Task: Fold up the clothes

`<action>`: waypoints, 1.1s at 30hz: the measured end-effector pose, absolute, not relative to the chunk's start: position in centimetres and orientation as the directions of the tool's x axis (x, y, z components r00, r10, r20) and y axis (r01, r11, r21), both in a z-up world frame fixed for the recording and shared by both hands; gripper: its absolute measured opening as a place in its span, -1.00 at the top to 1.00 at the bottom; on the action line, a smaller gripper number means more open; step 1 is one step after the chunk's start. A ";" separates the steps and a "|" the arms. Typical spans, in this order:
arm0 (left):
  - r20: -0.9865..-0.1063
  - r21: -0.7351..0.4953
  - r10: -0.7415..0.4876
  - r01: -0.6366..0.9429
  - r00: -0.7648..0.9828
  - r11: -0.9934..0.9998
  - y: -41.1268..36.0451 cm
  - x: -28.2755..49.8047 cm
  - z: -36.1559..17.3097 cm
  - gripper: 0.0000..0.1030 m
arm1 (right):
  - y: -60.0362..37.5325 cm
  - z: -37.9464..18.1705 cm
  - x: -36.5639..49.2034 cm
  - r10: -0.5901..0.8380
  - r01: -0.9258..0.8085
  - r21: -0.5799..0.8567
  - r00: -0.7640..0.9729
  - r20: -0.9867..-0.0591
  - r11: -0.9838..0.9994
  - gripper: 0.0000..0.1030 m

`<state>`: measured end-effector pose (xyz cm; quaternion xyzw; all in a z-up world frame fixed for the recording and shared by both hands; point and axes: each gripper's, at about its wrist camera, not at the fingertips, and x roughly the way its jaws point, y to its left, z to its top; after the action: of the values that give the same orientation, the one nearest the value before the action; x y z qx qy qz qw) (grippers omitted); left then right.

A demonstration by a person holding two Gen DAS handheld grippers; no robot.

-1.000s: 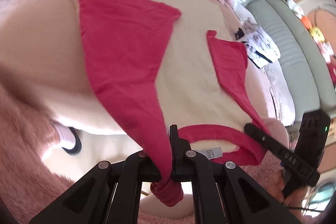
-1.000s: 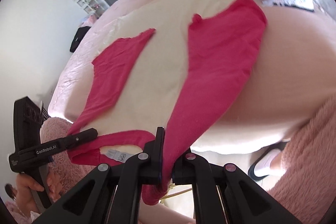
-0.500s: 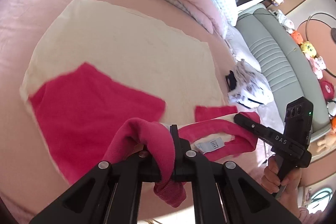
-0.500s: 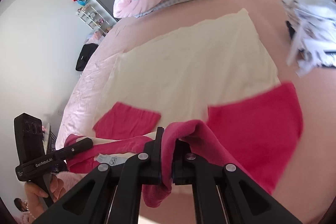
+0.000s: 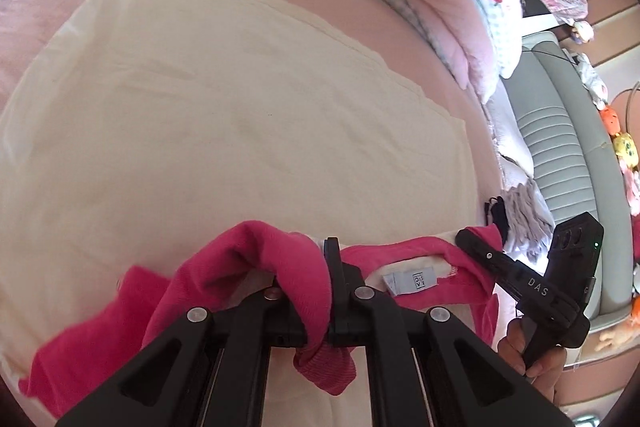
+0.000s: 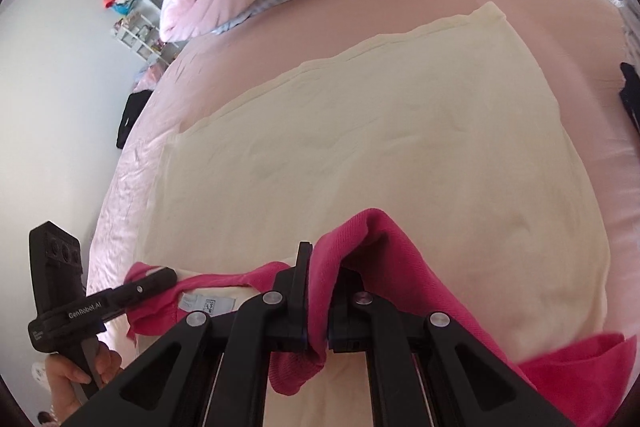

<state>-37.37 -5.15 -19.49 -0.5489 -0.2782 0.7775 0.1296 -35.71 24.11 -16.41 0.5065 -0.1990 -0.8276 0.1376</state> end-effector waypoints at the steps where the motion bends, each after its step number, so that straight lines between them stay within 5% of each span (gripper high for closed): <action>1: -0.788 -0.578 0.518 0.109 -0.333 -0.809 -5.1 -38.2 -20.3 0.88 | 24.0 -17.0 -36.2 -0.417 0.023 0.455 -0.447 -0.792 -0.890 0.93; 4: -0.759 -0.646 0.610 0.148 -0.227 -0.749 -5.5 -39.9 -22.7 0.71 | 23.9 -19.0 -37.5 -0.387 -0.007 0.428 -0.416 -0.823 -0.904 0.92; 6: -0.679 -0.734 0.702 0.167 -0.217 -0.659 -6.5 -40.4 -22.7 0.27 | 24.6 -19.3 -37.3 -0.415 -0.030 0.470 -0.424 -0.805 -0.882 0.90; 8: -0.608 -0.793 0.749 0.148 -0.263 -0.591 -7.7 -40.5 -21.5 -0.13 | 25.8 -18.2 -36.7 -0.465 -0.035 0.537 -0.456 -0.759 -0.843 0.58; 9: -0.602 -0.796 0.741 0.141 -0.299 -0.589 -8.5 -40.4 -20.7 -0.17 | 26.6 -17.6 -36.7 -0.502 -0.043 0.585 -0.463 -0.730 -0.810 0.41; 10: -0.613 -0.783 0.713 0.137 -0.341 -0.607 -9.3 -40.2 -19.7 -0.17 | 27.6 -17.0 -36.7 -0.540 -0.055 0.635 -0.472 -0.697 -0.771 0.14; 14: -0.660 -0.700 0.605 0.072 -0.445 -0.710 -11.0 -38.8 -16.2 -0.16 | 31.4 -14.0 -36.7 -0.581 -0.090 0.733 -0.548 -0.601 -0.674 0.10; 17: -0.769 -0.500 0.498 -0.108 -0.401 -0.859 -7.5 -36.3 -15.4 -0.09 | 29.6 -11.4 -35.1 -0.475 0.047 0.542 -0.548 -0.689 -0.839 0.11; 20: -0.829 -0.316 0.393 -0.247 -0.397 -0.916 -3.9 -34.8 -16.2 0.42 | 25.7 -11.4 -33.0 -0.324 0.207 0.251 -0.516 -0.793 -0.946 0.12; 22: -0.851 -0.214 0.333 -0.311 -0.406 -0.926 -1.8 -34.7 -17.2 0.42 | 23.1 -12.8 -32.4 -0.244 0.282 0.112 -0.492 -0.836 -0.953 0.12; 28: -0.869 -0.232 0.336 -0.299 -0.364 -0.925 -0.2 -41.0 -19.5 0.42 | 21.8 -17.8 -34.1 -0.167 0.295 0.036 -0.433 -0.886 -0.955 0.12; 33: -0.835 -0.298 0.293 -0.065 -0.465 -0.952 -6.0 -44.6 -18.0 0.43 | 26.4 -18.1 -35.8 -0.179 0.154 0.117 -0.494 -0.851 -0.981 0.16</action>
<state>-44.62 -6.00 -17.96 -0.5063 -0.1128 0.8484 0.1054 -35.85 26.42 -18.12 0.4937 -0.0128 -0.8642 0.0963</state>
